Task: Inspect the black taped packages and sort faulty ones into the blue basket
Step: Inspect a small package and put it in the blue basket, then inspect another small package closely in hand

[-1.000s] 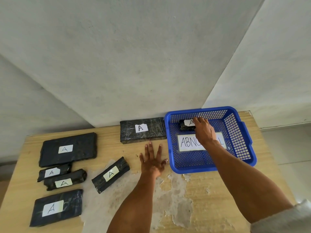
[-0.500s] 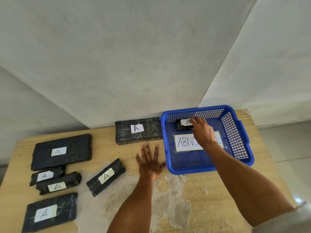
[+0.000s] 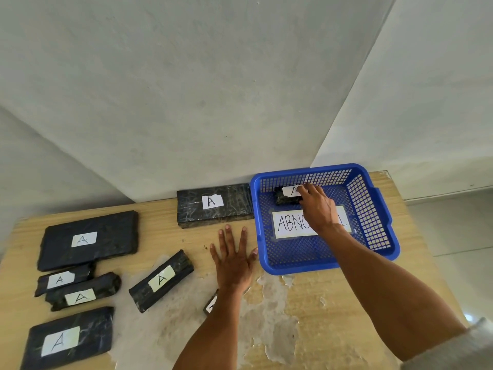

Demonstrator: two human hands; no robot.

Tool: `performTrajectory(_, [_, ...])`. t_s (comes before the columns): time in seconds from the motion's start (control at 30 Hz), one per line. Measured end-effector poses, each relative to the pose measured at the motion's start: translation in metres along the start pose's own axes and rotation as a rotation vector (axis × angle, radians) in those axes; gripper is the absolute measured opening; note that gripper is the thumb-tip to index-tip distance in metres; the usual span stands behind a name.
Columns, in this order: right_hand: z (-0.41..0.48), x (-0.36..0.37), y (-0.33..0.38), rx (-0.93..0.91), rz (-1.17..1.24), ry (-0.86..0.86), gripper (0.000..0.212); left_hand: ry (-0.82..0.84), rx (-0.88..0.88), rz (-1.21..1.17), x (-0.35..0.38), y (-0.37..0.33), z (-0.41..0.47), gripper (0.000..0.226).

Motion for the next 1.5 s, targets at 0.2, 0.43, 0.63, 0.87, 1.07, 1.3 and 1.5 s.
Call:
performTrajectory(0.2, [-0.003, 0.000, 0.000, -0.005, 0.004, -0.019, 0.042, -0.052, 0.001, 0.010, 0.003, 0.001, 0.001, 0.068])
performTrajectory(0.43, [-0.007, 0.005, 0.000, -0.016, 0.026, -0.009, 0.052, 0.031, -0.005, 0.019, 0.003, 0.000, 0.001, 0.069])
performTrajectory(0.63, [-0.014, -0.005, 0.012, 0.025, 0.104, 0.020, 0.073, 0.242, 0.002, -0.005, -0.014, -0.001, 0.000, 0.068])
performTrajectory(0.87, [-0.050, -0.041, 0.060, 0.030, 0.238, -0.230, 0.059, 0.094, 0.036, -0.106, -0.040, 0.030, -0.052, 0.066])
performTrajectory(1.07, [-0.109, -0.070, 0.129, -0.127, 0.313, -0.545, 0.046, 0.101, 0.092, -0.108, -0.041, 0.075, -0.108, 0.082])
performTrajectory(1.3, [-0.203, 0.000, 0.198, -0.332, 0.231, -0.270, 0.042, 0.029, -0.023, -0.330, -0.050, 0.103, -0.134, 0.056])
performTrajectory(1.5, [-0.258, 0.052, 0.208, -0.103, 0.201, 0.176, 0.060, 0.059, -0.240, -0.510, -0.063, 0.130, -0.145, 0.070])
Point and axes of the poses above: each hand's wrist, its own z-axis towards the middle knuckle, its own x-axis out of the palm, y = z × x, the point moved 6 cm from there along z, towards the middle knuckle, and after that the axes turned 12 degrees about -z, right-handed, at the moved point
